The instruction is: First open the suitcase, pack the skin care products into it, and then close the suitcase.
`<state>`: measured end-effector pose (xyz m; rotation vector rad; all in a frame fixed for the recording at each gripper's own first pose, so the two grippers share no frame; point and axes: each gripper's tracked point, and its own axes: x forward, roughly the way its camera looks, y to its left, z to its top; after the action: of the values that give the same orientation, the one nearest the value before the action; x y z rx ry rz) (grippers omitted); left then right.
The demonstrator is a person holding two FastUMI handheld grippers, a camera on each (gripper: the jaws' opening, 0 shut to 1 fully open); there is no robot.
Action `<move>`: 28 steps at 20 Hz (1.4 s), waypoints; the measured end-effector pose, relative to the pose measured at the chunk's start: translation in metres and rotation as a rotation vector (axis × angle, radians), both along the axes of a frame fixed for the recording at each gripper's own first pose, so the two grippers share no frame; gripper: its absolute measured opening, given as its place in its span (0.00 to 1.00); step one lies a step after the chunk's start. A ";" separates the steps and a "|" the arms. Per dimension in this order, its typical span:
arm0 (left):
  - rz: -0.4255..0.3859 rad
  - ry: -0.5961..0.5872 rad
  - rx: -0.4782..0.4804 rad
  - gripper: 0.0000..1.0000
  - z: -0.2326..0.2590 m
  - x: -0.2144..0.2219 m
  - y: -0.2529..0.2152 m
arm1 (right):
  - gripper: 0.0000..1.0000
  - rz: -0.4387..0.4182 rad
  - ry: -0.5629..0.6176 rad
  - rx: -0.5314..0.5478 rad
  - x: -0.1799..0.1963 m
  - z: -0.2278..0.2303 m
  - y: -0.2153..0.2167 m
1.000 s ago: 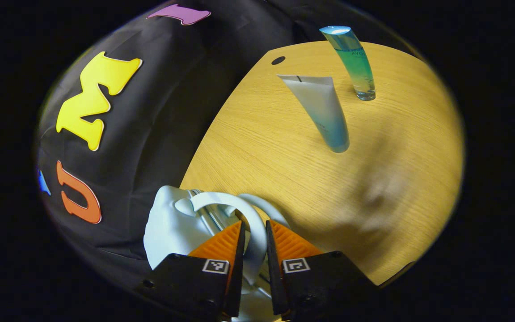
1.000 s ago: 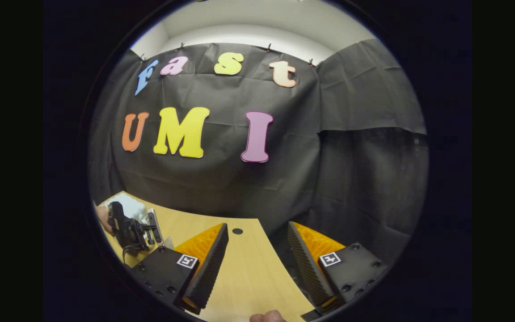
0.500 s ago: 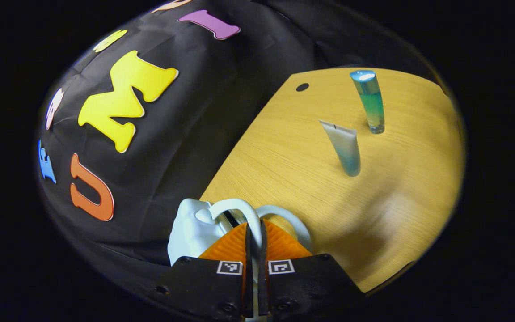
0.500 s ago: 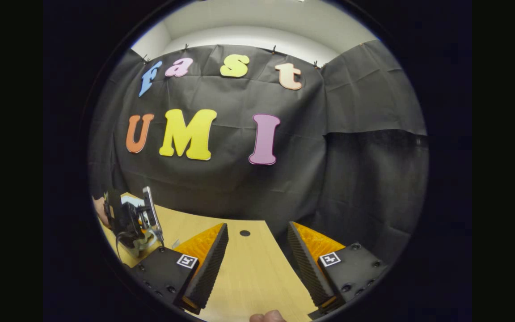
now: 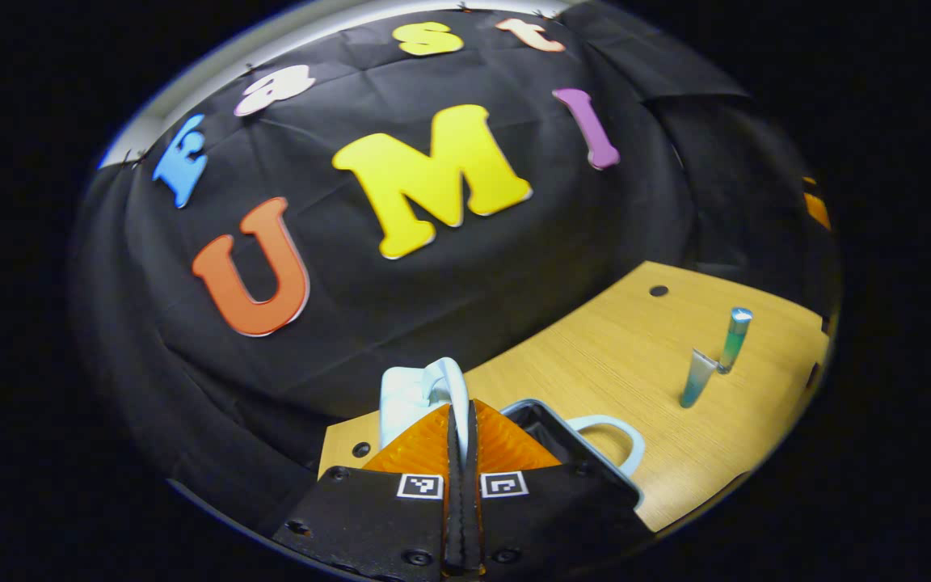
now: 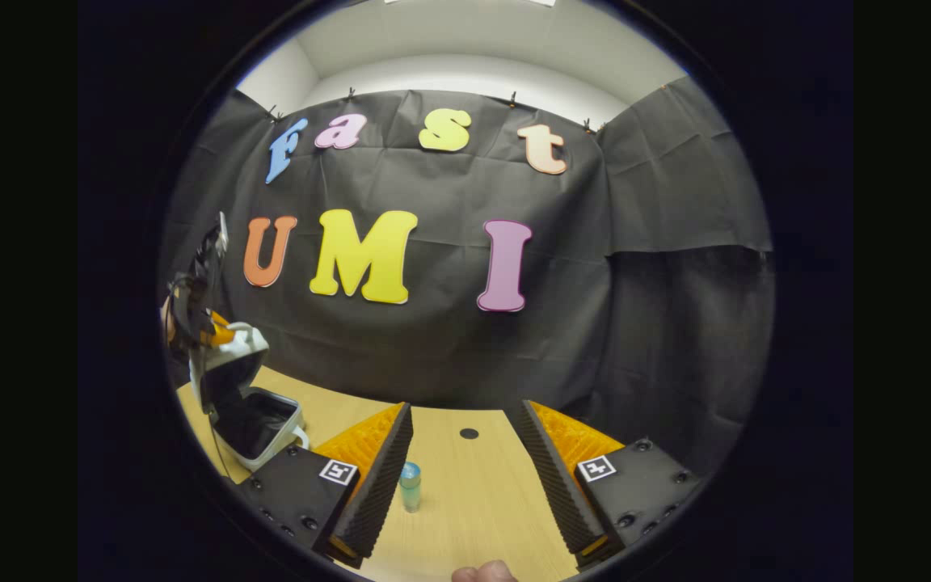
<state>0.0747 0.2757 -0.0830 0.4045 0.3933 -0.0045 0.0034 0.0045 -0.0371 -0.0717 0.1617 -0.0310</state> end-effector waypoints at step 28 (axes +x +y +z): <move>0.393 0.035 -0.696 0.21 -0.261 -0.039 0.384 | 0.81 0.046 0.127 -0.128 0.044 -0.011 0.086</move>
<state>0.0355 0.6599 -0.3436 -0.3637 0.4732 0.2294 0.0472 0.0903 -0.0476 -0.2054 0.2848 0.0094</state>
